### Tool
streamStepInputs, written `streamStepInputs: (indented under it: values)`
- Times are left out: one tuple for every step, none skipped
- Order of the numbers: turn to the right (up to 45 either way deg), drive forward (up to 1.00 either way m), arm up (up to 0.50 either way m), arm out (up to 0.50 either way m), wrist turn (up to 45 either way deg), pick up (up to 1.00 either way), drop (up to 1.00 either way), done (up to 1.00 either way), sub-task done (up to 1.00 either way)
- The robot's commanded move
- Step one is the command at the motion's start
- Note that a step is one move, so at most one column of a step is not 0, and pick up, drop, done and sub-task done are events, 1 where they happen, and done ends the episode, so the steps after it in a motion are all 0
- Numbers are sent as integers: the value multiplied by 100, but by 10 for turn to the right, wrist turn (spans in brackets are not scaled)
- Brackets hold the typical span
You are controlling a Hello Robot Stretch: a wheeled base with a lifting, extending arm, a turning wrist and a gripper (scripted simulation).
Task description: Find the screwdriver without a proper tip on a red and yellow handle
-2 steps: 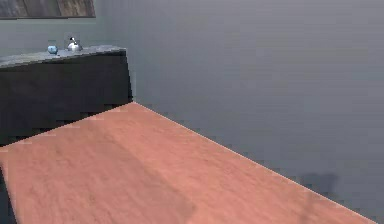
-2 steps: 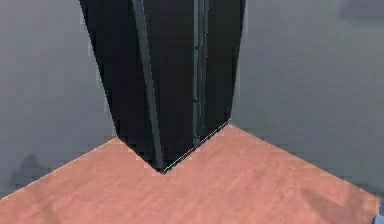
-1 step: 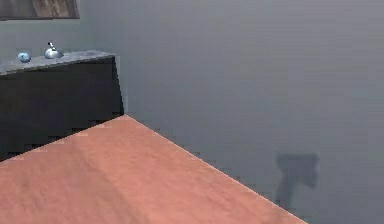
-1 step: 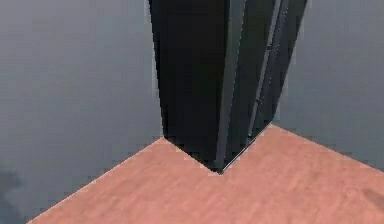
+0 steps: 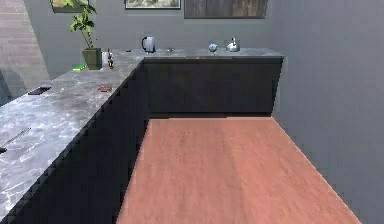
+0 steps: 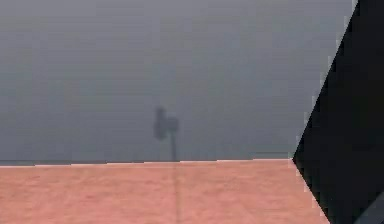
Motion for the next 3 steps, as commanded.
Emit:
streamStepInputs:
  values:
    - [0,100,0,0,0,0,0,0,0]
    - [-60,0,0,0,0,0,0,0,0]
    - [0,30,0,0,0,0,0,0,0]
